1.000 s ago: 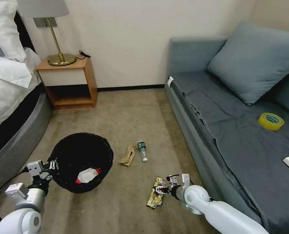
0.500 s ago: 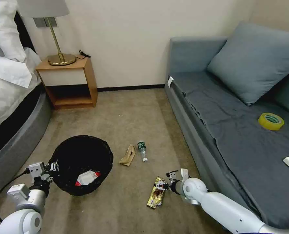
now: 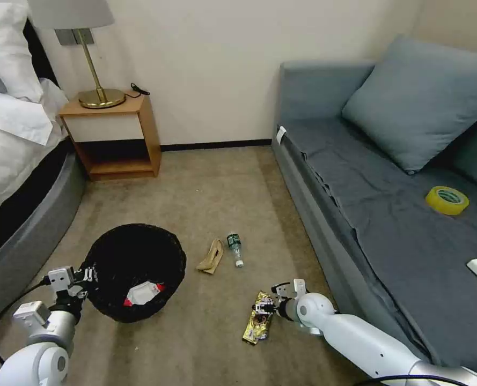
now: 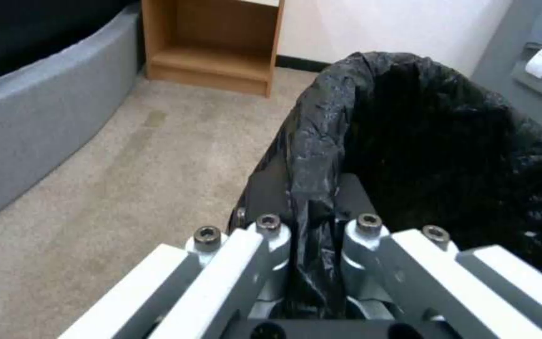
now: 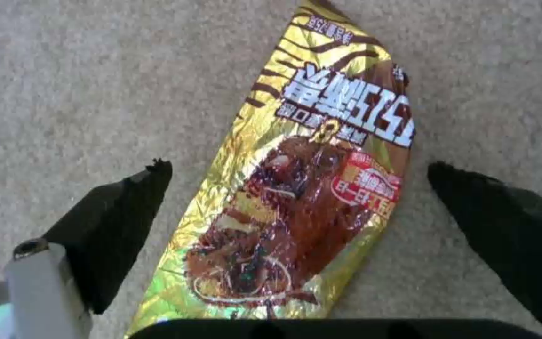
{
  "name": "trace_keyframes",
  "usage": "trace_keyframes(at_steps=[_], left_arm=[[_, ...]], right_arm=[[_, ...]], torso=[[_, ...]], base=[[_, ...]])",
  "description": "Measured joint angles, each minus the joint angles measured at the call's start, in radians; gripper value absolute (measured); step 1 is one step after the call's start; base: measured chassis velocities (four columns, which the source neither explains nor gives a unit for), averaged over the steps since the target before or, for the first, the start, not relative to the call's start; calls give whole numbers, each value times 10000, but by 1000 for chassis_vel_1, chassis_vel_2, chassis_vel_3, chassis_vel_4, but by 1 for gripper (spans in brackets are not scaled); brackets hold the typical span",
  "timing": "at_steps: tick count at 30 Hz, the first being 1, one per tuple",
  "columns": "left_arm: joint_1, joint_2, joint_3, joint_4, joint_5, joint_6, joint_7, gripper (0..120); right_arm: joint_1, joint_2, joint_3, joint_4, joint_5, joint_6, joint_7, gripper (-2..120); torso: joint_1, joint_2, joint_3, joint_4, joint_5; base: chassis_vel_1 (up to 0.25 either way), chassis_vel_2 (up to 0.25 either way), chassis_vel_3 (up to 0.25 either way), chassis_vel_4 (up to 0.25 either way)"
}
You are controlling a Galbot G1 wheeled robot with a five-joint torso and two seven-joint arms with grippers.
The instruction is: Pick up the trash bin, then pick up the garbage on the floor and place it into the trash bin.
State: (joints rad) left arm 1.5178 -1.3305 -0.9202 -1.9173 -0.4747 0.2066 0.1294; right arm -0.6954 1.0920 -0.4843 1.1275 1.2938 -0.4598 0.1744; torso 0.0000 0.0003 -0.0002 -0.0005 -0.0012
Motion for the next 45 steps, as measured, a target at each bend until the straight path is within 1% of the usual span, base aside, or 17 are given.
trace_keyframes(at_steps=[6,9,12,19,23,24,28,30,32,33,36,37,39,40,42,43,45], left_arm=[[-24,-21,23,6,3,-8,3,5],[-23,-20,18,6,3,-9,3,5],[-53,-21,19,21,3,-13,3,5],[-70,-55,28,50,0,-30,3,5],[-55,-37,0,119,-16,-58,12,5],[-55,-37,0,119,-16,-58,12,5],[-83,-17,-12,183,-30,-67,25,5],[-93,-16,-9,196,-31,-70,28,5],[-98,-15,0,205,-31,-71,31,5],[-98,-15,0,205,-31,-71,31,5],[-97,-14,3,219,-32,-75,37,5],[-98,-12,7,225,-32,-75,39,5],[-98,-12,7,225,-32,-75,39,5],[-111,-8,8,228,-32,-76,39,5],[-123,-8,13,228,-31,-77,39,5],[-123,-8,13,228,-31,-77,39,5],[-128,-11,24,228,-31,-78,39,5]], right_arm=[[-62,164,14,-99,-110,81,-19,100],[-95,198,18,-48,-148,95,-18,100],[-106,345,10,14,-190,93,-19,100],[-70,539,-118,-44,-433,92,-21,98],[-45,596,-163,-119,-645,95,-48,88],[-45,596,-163,-119,-645,95,-48,88],[-43,589,-177,-173,-851,109,-135,75],[-43,589,-181,-196,-891,124,-160,71],[-46,591,-189,-251,-971,186,-225,65],[-46,591,-189,-251,-971,186,-225,65],[-53,595,-199,-298,-1061,237,-244,54],[-52,603,-208,-326,-1086,253,-252,52],[-52,603,-208,-326,-1086,253,-252,52],[-48,611,-210,-359,-1111,268,-246,44],[-35,620,-216,-399,-1154,290,-243,35],[-35,620,-216,-399,-1154,290,-243,35],[-17,620,-225,-424,-1187,302,-242,25]], torso=[[0,0,-1,-2,2],[0,-1,1,1,10],[0,-1,2,11,20],[0,-2,1,5,13],[0,0,0,-1,5],[0,0,0,-1,5],[-1,1,-1,-2,2],[-1,2,-1,-3,2],[-1,2,-2,-1,2],[-1,2,-2,-1,2],[-2,2,-1,3,8],[-1,0,0,8,13],[-1,0,0,8,13],[-1,-2,1,8,12],[-1,-3,1,3,12],[-1,-3,1,3,12],[0,-4,3,4,12]], base=[[0,0,0,0],[0,0,0,0],[0,0,0,0],[0,0,0,0],[0,0,0,0],[0,0,0,0],[0,0,0,0],[0,0,0,0],[0,0,0,0],[0,0,0,0],[0,0,0,0],[0,0,0,0],[0,0,0,0],[0,0,0,0],[0,0,0,0],[0,0,0,0],[0,0,0,0]])
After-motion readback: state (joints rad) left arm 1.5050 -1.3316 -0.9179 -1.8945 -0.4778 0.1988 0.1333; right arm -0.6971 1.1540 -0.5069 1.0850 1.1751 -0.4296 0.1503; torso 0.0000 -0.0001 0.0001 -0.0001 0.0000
